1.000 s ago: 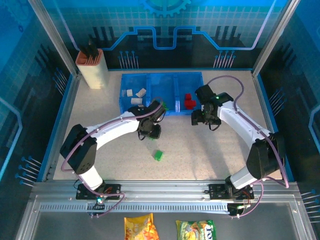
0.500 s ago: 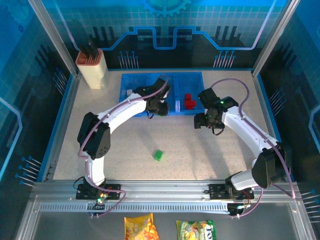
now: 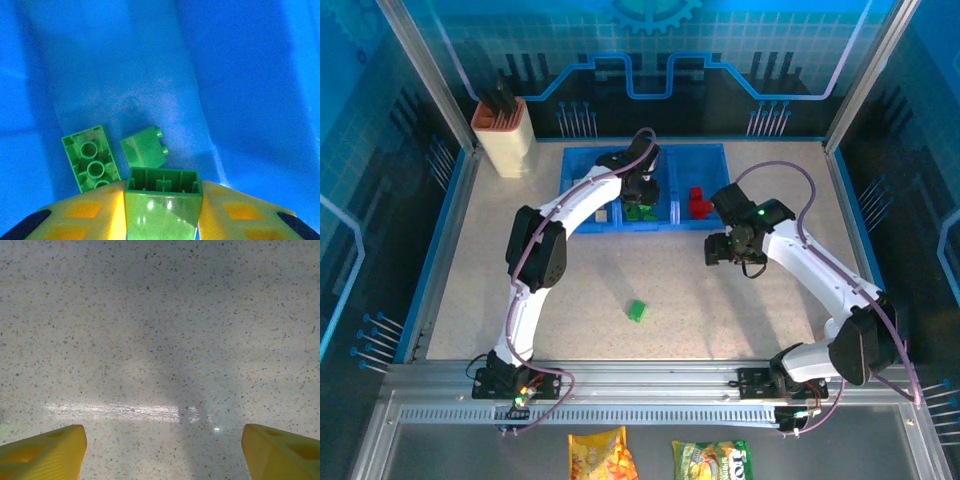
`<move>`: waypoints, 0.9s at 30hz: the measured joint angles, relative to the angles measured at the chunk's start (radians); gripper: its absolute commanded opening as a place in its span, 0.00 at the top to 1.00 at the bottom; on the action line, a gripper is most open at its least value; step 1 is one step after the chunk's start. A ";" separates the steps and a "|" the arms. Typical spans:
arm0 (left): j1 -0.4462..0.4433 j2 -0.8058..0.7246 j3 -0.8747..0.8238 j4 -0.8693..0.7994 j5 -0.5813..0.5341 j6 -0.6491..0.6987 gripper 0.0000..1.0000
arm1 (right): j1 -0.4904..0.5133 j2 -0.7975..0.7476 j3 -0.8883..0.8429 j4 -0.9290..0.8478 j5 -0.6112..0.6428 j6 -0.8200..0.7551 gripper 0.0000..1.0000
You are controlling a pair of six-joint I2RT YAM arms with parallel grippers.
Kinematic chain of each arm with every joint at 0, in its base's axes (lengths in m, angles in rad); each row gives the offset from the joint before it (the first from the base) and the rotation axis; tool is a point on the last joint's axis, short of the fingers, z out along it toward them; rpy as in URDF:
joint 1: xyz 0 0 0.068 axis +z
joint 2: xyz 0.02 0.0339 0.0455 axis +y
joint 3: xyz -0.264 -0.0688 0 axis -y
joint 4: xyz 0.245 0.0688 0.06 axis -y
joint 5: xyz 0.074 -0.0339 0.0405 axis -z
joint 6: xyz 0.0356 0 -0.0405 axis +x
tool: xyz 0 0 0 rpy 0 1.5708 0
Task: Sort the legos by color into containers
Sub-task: Place the lego in the container, then pick up the lego from the bottom-center of the table.
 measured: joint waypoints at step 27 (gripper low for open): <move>0.026 0.039 0.028 0.026 0.102 -0.030 0.57 | 0.273 0.162 0.053 0.011 0.007 0.038 0.19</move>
